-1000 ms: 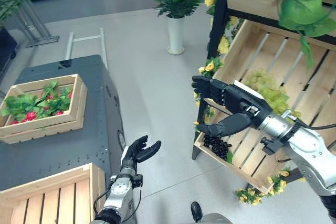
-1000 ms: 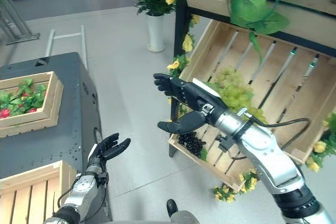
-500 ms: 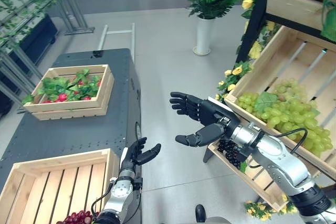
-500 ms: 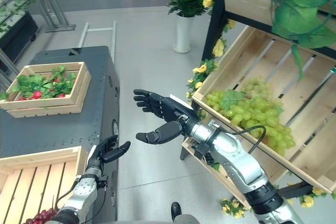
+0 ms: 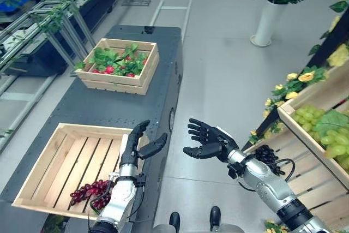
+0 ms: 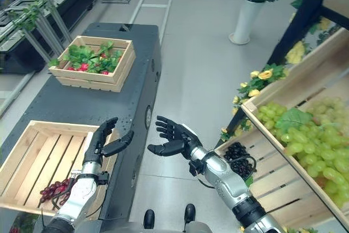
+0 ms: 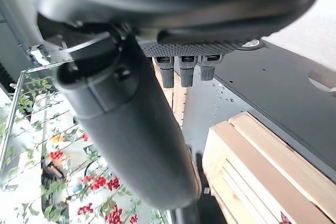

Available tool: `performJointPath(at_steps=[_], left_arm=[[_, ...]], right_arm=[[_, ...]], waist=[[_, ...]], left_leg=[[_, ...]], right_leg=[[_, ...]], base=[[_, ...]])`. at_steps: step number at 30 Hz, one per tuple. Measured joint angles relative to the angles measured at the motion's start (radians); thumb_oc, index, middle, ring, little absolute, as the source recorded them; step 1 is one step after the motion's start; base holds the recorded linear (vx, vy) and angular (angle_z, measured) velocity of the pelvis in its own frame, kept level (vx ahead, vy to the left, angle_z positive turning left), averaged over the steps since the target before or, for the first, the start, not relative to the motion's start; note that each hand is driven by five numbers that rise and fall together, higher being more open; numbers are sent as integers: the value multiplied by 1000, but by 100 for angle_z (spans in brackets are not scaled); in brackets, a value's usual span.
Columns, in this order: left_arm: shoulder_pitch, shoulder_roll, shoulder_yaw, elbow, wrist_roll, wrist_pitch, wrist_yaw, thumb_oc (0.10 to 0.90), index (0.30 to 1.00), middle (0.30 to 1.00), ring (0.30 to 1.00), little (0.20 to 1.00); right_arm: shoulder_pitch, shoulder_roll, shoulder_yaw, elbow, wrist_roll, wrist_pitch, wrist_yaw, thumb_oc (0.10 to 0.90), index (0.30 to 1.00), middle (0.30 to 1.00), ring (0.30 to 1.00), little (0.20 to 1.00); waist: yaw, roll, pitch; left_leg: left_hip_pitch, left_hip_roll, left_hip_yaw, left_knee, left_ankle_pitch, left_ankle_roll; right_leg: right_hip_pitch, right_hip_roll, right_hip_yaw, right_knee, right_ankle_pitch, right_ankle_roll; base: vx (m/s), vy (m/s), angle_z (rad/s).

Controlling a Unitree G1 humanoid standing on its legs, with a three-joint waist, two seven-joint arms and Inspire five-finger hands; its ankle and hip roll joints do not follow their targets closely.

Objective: Pick up the fruits from the basket on one side to the basket on the other side

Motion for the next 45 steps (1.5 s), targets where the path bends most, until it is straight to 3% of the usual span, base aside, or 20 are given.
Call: performJointPath(at_steps=[6,12,15,22,26,28,33,40,45], left_arm=[[27,121,62,-144,128,-19,38,800,900,900,900,900],[32,198,228,-172,193,-50,211,800,900,900,900,900],[33,216,265,-171,233,-51,272,800,900,900,900,900],[74,384,281,-21,408,-70,405,800,900,900,900,900],[54,428,295,97,424,-60,452,800,900,900,900,900],[25,460,278,178,467,-75,471,800,900,900,900,900],[-154,556,201,367,553,-46,473,800,900,900,900,900],[-203,585,88,401,718,9,494,800,900,900,900,900],[-262,638,7,429,807,53,510,800,900,900,900,900]], right_arm=[[18,19,26,131,0,-1,-32,800,900,900,900,900],[70,17,26,175,0,-1,-73,800,900,900,900,900],[93,16,26,179,0,-1,-78,800,900,900,900,900],[101,3,22,185,-1,-4,-79,800,900,900,900,900],[77,-24,22,192,-1,-14,-79,800,900,900,900,900],[63,-28,21,192,-1,-21,-78,800,900,900,900,900],[-58,-41,16,226,0,-31,-78,800,900,900,900,900],[-109,-41,18,228,0,-32,-71,800,900,900,900,900],[-133,-42,23,227,-6,-31,-60,800,900,900,900,900]], waist=[[57,8,7],[86,5,28],[104,1,37],[122,-29,64],[125,-39,157],[124,-47,183],[118,-53,322],[115,-54,347],[105,-57,349]], left_leg=[[-15,-1,-38,0,5,-2],[-14,-1,-79,0,6,-4],[-15,-2,-80,0,7,-5],[-59,-5,-82,21,6,-6],[-89,-10,-82,50,4,-9],[-123,-13,-89,83,-1,-11],[-202,-18,-104,180,-13,-17],[-285,-40,-79,341,-77,-9],[-405,-49,-73,504,-140,1]], right_leg=[[6,-5,-46,0,-13,0],[24,-6,-83,0,-28,2],[25,-7,-91,0,-30,2],[-8,-9,-100,5,-31,4],[-25,-10,-103,11,-21,0],[-47,-13,-108,30,-24,-4],[-122,-31,-132,158,-62,-17],[-226,-86,-137,380,-164,-22],[-334,-112,-124,526,-218,-30]], base=[[23,-10,24],[51,-15,18],[58,12,9],[-69,21,2],[-133,25,4],[-150,36,15],[-118,89,19],[-48,130,5],[-28,143,0]])
